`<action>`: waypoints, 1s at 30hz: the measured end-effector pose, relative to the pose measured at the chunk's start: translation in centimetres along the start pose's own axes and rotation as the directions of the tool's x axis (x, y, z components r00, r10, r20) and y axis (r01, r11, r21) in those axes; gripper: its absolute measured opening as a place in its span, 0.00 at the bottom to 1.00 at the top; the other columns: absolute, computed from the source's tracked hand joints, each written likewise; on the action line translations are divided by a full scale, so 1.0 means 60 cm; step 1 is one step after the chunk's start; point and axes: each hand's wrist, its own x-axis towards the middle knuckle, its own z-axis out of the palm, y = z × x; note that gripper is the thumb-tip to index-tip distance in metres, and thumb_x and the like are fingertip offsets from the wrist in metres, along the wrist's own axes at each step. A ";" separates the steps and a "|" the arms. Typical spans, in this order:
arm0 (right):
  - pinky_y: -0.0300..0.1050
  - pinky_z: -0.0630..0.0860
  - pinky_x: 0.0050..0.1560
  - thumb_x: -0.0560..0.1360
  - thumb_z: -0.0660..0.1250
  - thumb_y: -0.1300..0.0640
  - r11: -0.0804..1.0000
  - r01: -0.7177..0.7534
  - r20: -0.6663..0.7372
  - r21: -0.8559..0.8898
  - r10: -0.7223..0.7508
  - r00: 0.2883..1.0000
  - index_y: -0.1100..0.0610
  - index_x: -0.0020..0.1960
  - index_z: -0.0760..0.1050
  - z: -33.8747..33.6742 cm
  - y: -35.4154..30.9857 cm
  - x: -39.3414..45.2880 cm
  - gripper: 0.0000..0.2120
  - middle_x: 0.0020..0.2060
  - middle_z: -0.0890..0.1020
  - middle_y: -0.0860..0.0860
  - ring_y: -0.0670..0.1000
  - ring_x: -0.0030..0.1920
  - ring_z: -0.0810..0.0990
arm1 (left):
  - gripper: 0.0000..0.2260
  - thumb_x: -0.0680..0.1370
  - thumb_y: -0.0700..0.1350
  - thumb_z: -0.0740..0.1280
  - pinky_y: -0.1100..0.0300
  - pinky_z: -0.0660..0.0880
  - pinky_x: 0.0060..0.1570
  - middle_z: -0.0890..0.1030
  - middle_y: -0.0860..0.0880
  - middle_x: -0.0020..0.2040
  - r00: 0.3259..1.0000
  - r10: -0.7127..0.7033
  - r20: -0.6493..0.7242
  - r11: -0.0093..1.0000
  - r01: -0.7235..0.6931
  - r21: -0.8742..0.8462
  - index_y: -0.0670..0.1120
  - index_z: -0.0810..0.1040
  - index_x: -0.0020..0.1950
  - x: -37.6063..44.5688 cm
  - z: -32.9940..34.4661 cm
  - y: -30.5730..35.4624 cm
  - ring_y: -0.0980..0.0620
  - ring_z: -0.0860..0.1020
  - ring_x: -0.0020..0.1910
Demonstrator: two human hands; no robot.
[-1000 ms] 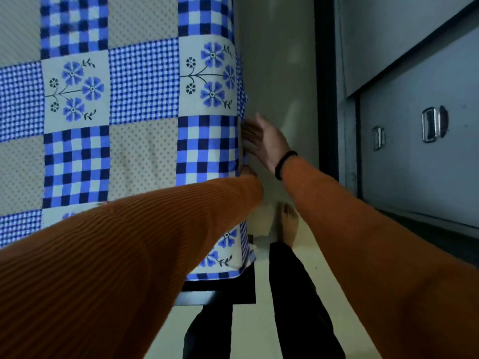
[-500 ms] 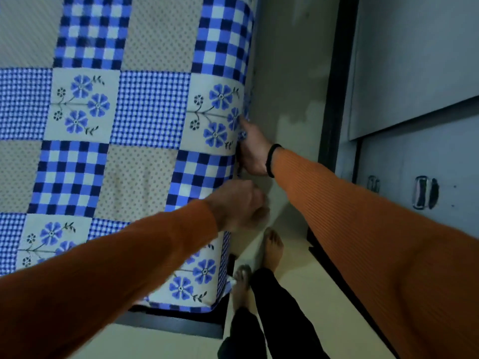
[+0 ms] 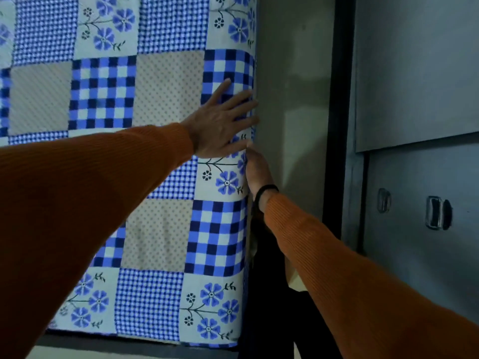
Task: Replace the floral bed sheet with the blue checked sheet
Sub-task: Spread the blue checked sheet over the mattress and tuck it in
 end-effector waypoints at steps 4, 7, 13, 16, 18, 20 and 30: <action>0.55 0.72 0.70 0.79 0.48 0.29 0.994 -0.081 0.032 0.074 0.079 0.996 0.48 0.73 0.72 0.010 -0.039 -0.025 0.33 0.69 0.77 0.50 0.51 0.66 0.78 | 0.30 0.85 0.64 0.43 0.32 0.46 0.76 0.63 0.43 0.80 0.997 0.034 -0.068 0.999 -0.036 -0.027 0.49 0.66 0.78 -0.004 0.009 -0.010 0.44 0.52 0.82; 0.54 0.74 0.68 0.81 0.48 0.30 0.961 -0.209 0.125 0.178 0.189 0.974 0.49 0.72 0.73 -0.005 -0.053 -0.005 0.33 0.68 0.78 0.52 0.51 0.64 0.80 | 0.29 0.85 0.63 0.43 0.32 0.46 0.76 0.63 0.43 0.80 0.994 0.090 -0.055 0.995 -0.092 -0.045 0.50 0.65 0.79 -0.007 0.008 -0.026 0.44 0.52 0.82; 0.60 0.74 0.68 0.72 0.60 0.23 0.925 -0.278 0.261 0.259 0.210 0.942 0.51 0.70 0.77 -0.015 -0.096 0.028 0.40 0.61 0.84 0.55 0.56 0.61 0.83 | 0.30 0.84 0.64 0.42 0.32 0.45 0.76 0.60 0.44 0.81 0.995 -0.003 -0.096 0.999 -0.001 -0.046 0.50 0.65 0.79 0.023 -0.003 -0.066 0.44 0.52 0.82; 0.62 0.71 0.71 0.66 0.65 0.22 0.885 -0.340 0.301 0.317 0.246 0.921 0.49 0.70 0.76 -0.009 -0.087 0.033 0.42 0.64 0.82 0.55 0.58 0.64 0.81 | 0.30 0.84 0.64 0.41 0.31 0.45 0.76 0.55 0.44 0.82 0.995 -0.073 -0.075 0.994 0.066 -0.087 0.50 0.63 0.80 0.036 -0.005 -0.080 0.44 0.47 0.82; 0.61 0.73 0.69 0.67 0.62 0.21 0.891 -0.360 0.322 0.277 0.267 0.908 0.49 0.71 0.75 -0.014 -0.093 0.038 0.43 0.64 0.82 0.55 0.57 0.63 0.81 | 0.31 0.84 0.64 0.40 0.32 0.45 0.76 0.56 0.44 0.82 0.997 -0.053 -0.063 0.997 0.050 -0.053 0.50 0.64 0.79 0.043 -0.008 -0.081 0.44 0.47 0.82; 0.60 0.74 0.67 0.65 0.57 0.16 0.913 -0.380 0.310 0.149 0.322 0.895 0.46 0.74 0.72 -0.016 -0.112 0.055 0.48 0.68 0.79 0.53 0.56 0.64 0.80 | 0.31 0.84 0.64 0.40 0.32 0.46 0.76 0.57 0.44 0.82 0.998 -0.020 -0.058 1.000 0.018 -0.025 0.50 0.65 0.79 0.053 -0.016 -0.093 0.44 0.49 0.82; 0.48 0.77 0.57 0.83 0.59 0.55 0.961 0.173 -0.191 -0.214 -0.215 0.958 0.60 0.58 0.79 -0.038 -0.251 0.119 0.13 0.46 0.80 0.48 0.53 0.51 0.80 | 0.29 0.85 0.62 0.45 0.33 0.45 0.77 0.46 0.48 0.84 0.918 -0.390 -0.065 0.901 0.367 -0.231 0.50 0.52 0.83 0.146 -0.063 -0.189 0.45 0.43 0.82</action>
